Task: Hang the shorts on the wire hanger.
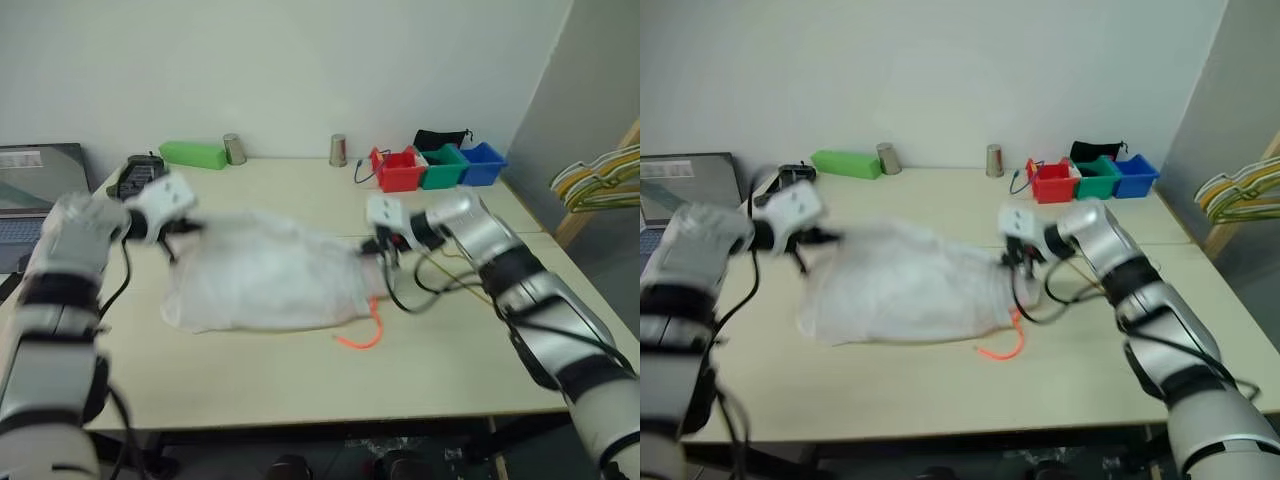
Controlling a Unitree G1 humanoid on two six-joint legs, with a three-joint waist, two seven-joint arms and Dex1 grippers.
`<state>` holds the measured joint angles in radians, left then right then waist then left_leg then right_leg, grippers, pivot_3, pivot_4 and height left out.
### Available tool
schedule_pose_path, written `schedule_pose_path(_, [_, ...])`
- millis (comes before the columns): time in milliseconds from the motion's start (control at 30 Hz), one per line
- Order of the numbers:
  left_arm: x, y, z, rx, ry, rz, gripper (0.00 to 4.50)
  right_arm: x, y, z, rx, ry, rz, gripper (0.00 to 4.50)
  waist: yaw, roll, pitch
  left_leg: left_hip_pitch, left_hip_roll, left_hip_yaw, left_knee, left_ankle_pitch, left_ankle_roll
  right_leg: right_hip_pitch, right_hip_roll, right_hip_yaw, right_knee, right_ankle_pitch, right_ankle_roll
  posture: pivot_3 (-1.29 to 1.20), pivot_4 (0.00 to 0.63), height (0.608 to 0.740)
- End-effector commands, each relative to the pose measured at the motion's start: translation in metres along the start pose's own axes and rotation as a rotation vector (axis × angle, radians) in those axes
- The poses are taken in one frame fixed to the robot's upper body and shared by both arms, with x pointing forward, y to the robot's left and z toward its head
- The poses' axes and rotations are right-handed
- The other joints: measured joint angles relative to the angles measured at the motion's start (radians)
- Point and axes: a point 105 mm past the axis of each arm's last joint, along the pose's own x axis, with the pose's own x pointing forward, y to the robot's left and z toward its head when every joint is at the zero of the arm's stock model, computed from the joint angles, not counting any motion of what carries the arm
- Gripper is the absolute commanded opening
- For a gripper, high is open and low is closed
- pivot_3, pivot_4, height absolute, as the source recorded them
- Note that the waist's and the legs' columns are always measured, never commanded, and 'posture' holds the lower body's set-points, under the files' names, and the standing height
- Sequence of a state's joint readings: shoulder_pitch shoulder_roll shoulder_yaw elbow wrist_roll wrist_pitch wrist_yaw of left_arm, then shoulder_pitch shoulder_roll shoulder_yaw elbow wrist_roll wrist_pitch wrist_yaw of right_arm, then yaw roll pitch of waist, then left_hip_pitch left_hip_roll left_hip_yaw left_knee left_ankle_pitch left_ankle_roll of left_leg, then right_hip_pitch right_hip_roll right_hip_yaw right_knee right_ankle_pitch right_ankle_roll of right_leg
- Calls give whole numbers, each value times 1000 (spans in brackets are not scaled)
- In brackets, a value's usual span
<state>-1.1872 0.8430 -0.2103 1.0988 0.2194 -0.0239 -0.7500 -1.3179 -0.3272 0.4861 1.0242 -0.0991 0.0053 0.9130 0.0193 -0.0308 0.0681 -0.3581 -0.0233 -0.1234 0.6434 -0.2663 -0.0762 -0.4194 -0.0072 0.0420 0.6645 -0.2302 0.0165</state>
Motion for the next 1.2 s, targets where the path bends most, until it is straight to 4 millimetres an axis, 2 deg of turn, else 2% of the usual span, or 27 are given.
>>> schedule_pose_path(33, [-40, 92, 35, 39, -42, 516, 38, -27, -82, 23, -169, 73, -631, 0, -19, -4, -3, -9, -1, 1, 0, -1, -1, -10, -6, 0, 0, 0, 0, 76, 0, 740])
schedule_pose_path(67, [-55, 111, 46, 49, -63, 624, 38, -40, -99, 40, -211, 46, -773, 0, -29, -4, -4, -19, -3, 2, 0, -1, -1, -25, -12, 0, 1, 0, 0, 76, 0, 740])
schedule_pose_path(133, [-88, 143, 65, 39, -121, 795, 38, -67, -122, 71, -232, -34, -999, 0, -46, -4, -4, -32, -4, 6, 1, -1, -1, -38, -16, 1, 2, -1, 1, 88, 0, 740])
schedule_pose_path(200, [-124, 169, 80, 52, -168, 923, 38, -82, -131, 98, -264, -113, -1111, 0, -57, -4, -4, -46, -4, 11, 0, -1, -1, -55, -17, 1, 2, 0, 1, 108, 0, 740])
schedule_pose_path(267, [-140, 179, 84, 74, -170, 974, 38, -85, -131, 111, -305, -152, -1143, 0, -77, -4, -3, -50, -4, 15, -1, -1, -1, -60, -17, 2, 2, 0, 1, 108, 0, 740])
schedule_pose_path(333, [-134, 173, 69, 145, -103, 884, 38, -67, -118, 119, -320, -201, -1065, 0, -90, -4, -4, -47, -2, 20, -11, -1, -1, -61, -15, 2, 1, -1, 1, 147, 0, 740])
schedule_pose_path(400, [-126, 164, 49, 183, -42, 795, 38, -46, -102, 121, -343, -221, -975, 0, -94, 1, -6, -36, -2, 26, -18, -1, 0, -54, -15, 3, 0, -2, 2, 147, 0, 740])
schedule_pose_path(467, [-117, 149, 18, 163, 9, 681, 38, -11, -73, 107, -284, -228, -777, 0, -96, 3, -5, -24, -1, 30, -18, -3, 3, -46, -15, 4, 6, -3, 2, 170, 0, 740])
schedule_pose_path(500, [-116, 144, 7, 153, 25, 642, 38, 2, -60, 99, -252, -228, -695, 0, -97, 2, -5, -16, -1, 31, -17, -8, 13, -39, -12, 3, 11, -5, 3, 198, 0, 740])
schedule_pose_path(567, [-96, 97, -37, 140, 106, 300, 38, 44, -6, 62, -211, -150, -371, 0, -98, 2, -5, -5, -1, 32, -15, -10, 15, -28, -11, 3, 15, -5, 3, 209, 0, 740])
schedule_pose_path(600, [-92, 64, -62, 137, 159, 80, 38, 57, 21, 40, -201, -105, -226, 0, -97, 1, -5, 6, 0, 33, -14, -9, 18, -16, -9, 3, 15, -8, 7, 220, 0, 740])
schedule_pose_path(667, [-103, 9, -93, 134, 218, -246, 38, 68, 70, 8, -220, -69, 29, 0, -89, 0, -5, 13, 0, 29, -12, -9, 20, -7, -9, 0, 14, -8, 8, 231, 0, 740])
schedule_pose_path(733, [-125, -35, -104, 92, 248, -478, 38, 68, 106, -16, -180, -65, 208, 0, -79, 0, -5, 16, 1, 28, -9, -8, 20, -3, -8, 1, 17, -7, 7, 231, 0, 740])
schedule_pose_path(767, [-135, -51, -103, 76, 256, -559, 38, 67, 117, -23, -173, -64, 264, 0, -68, 0, -3, 15, 2, 27, -8, -8, 20, -4, -7, 0, 18, -5, 4, 231, 0, 740])
schedule_pose_path(833, [-157, -99, -106, 4, 283, -760, 38, 65, 134, -39, -130, -54, 317, 0, -46, -1, -2, 8, 4, 20, -1, -8, 20, -8, -4, -3, 18, -4, 2, 228, 0, 740])
schedule_pose_path(900, [-175, -130, -107, -44, 306, -864, 38, 64, 143, -46, -111, -52, 335, 0, -34, -1, -3, 4, 11, 15, 1, -9, 19, -7, -1, -1, 16, -5, 1, 228, 0, 740])
schedule_pose_path(1000, [-187, -154, -115, -2, 362, -902, 38, 60, 150, -49, -127, -60, 341, 0, -7, 0, -3, 16, 12, 17, -1, -10, 19, 5, 1, -2, 14, -12, 1, 195, 0, 740])
schedule_pose_path(1100, [-183, -155, -123, 93, 403, -869, 38, 45, 163, -59, -188, -30, 425, 0, 9, -1, -5, 30, 12, 17, -5, -12, 21, 17, 7, -2, 14, -18, -9, 195, 0, 740])
schedule_pose_path(1200, [-183, -162, -123, 120, 400, -899, 38, 20, 187, -59, -152, -26, 524, 0, 14, -1, -10, 30, 15, 16, -7, -12, 21, 19, 8, -2, 15, -21, -14, 166, 0, 740])
